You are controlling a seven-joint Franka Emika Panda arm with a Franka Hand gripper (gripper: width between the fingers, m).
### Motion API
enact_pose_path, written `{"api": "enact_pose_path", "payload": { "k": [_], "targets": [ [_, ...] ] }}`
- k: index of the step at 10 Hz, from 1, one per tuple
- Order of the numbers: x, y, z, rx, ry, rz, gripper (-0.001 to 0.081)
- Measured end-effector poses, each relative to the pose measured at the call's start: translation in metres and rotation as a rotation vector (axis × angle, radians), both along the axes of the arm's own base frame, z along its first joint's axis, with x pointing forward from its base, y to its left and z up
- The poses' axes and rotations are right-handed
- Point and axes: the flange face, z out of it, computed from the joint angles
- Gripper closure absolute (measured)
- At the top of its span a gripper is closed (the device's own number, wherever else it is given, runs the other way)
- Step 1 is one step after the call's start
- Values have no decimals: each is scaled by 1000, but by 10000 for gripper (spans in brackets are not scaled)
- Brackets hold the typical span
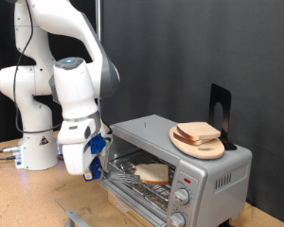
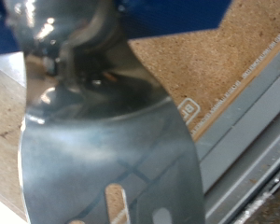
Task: Make a piece of toast with the oven
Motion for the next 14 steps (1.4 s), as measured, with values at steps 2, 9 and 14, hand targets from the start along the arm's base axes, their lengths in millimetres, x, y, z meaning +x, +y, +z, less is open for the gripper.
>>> {"api": "enact_pose_path", "payload": {
  "k": [2, 9, 14],
  "targets": [
    [-1, -6, -3, -10, 12, -25, 323],
    [-1, 2, -9, -10, 34, -16, 323],
    [0, 7, -14, -6, 51, -22, 323]
  ]
}}
